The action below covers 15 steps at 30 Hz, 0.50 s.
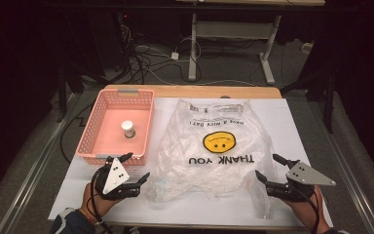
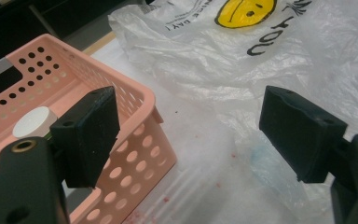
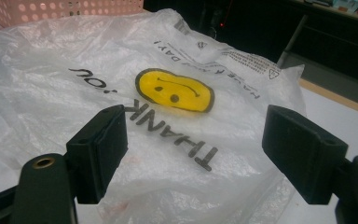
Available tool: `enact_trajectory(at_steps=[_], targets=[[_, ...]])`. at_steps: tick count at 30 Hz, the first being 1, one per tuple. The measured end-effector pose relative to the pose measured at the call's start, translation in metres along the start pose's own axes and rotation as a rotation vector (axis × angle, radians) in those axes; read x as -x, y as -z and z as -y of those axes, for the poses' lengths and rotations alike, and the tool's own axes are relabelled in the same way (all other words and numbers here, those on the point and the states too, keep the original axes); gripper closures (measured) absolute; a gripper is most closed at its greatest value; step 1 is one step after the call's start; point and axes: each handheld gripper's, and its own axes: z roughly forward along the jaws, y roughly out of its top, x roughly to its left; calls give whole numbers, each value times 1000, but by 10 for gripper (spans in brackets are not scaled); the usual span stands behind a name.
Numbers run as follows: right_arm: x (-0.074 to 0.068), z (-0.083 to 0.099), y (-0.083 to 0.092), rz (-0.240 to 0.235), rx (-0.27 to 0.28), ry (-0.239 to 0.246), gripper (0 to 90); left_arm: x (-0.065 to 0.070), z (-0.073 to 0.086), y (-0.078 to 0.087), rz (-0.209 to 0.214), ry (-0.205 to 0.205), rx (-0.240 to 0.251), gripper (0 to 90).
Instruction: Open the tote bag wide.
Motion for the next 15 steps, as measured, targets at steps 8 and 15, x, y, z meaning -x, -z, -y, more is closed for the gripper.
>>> enact_trajectory(at_steps=[8,15], targets=[[4,2,-4,15,-17,-13,249,1,0,1,1,-8,-6,196],[25,2,-14,73,-50,-27,295,4,2,0,12,-16,-22,195]])
